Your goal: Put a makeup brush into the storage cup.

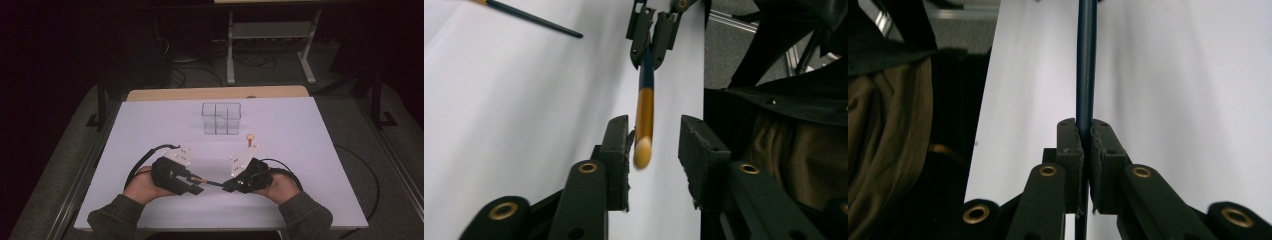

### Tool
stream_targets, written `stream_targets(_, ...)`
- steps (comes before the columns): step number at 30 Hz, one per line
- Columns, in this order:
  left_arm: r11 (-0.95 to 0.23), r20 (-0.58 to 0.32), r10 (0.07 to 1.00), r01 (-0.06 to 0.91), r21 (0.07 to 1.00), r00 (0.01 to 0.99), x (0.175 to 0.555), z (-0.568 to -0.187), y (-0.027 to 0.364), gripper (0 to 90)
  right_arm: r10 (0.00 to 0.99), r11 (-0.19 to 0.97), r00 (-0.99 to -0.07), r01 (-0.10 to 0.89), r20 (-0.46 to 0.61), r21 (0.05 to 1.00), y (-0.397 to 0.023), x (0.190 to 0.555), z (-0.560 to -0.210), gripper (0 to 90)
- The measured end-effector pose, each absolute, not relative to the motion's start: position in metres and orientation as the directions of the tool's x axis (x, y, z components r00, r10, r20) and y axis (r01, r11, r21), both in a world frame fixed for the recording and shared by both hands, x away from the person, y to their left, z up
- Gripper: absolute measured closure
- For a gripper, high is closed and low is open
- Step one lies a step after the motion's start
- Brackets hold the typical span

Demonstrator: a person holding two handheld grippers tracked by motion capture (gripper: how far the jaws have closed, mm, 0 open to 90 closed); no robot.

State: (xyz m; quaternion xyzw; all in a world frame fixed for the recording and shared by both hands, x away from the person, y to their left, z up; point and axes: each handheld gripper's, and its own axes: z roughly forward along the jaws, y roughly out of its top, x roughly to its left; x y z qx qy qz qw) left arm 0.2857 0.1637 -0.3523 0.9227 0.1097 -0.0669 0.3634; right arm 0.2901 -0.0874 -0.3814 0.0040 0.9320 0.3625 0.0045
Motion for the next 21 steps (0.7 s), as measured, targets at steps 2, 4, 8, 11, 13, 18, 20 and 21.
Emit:
stream_targets(2,-0.707,-0.197,0.158,0.250,0.662,0.968,0.2865,-0.3521,0.1644,63.2,0.014,0.716,-1.000,0.002,-0.011,0.698,-0.0885,0.2896,-0.3825,83.9)
stream_targets(4,-0.693,-0.204,0.165,0.260,0.673,0.965,0.2873,-0.3514,0.1646,63.3,0.019,0.693,-1.000,0.005,-0.012,0.721,-0.0883,0.2892,-0.3843,83.9)
stream_targets(8,-0.674,-0.210,0.163,0.264,0.690,0.964,0.2894,-0.3501,0.1638,67.1,0.019,0.668,-1.000,0.000,-0.017,0.744,-0.0869,0.2898,-0.3854,83.9)
stream_targets(11,-0.659,-0.222,0.161,0.272,0.701,0.962,0.2903,-0.3479,0.1641,70.2,0.024,0.668,-1.000,0.000,-0.021,0.744,-0.0856,0.2893,-0.3862,83.9)
stream_targets(13,-0.656,-0.217,0.157,0.266,0.707,0.964,0.2908,-0.3471,0.1643,74.3,0.026,0.669,-0.999,-0.002,-0.025,0.743,-0.0851,0.2894,-0.3872,83.9)
stream_targets(18,-0.657,-0.227,0.152,0.270,0.704,0.962,0.2919,-0.3470,0.1648,82.8,0.022,0.662,-0.999,-0.014,-0.038,0.750,-0.0833,0.2880,-0.3907,83.9)
stream_targets(20,-0.664,-0.223,0.152,0.267,0.699,0.963,0.2915,-0.3471,0.1645,83.1,0.019,0.669,-0.999,-0.022,-0.046,0.743,-0.0816,0.2876,-0.3911,83.9)
stream_targets(21,-0.666,-0.226,0.154,0.270,0.695,0.962,0.2912,-0.3473,0.1643,83.3,0.016,0.672,-0.999,-0.025,-0.048,0.740,-0.0811,0.2875,-0.3912,83.9)
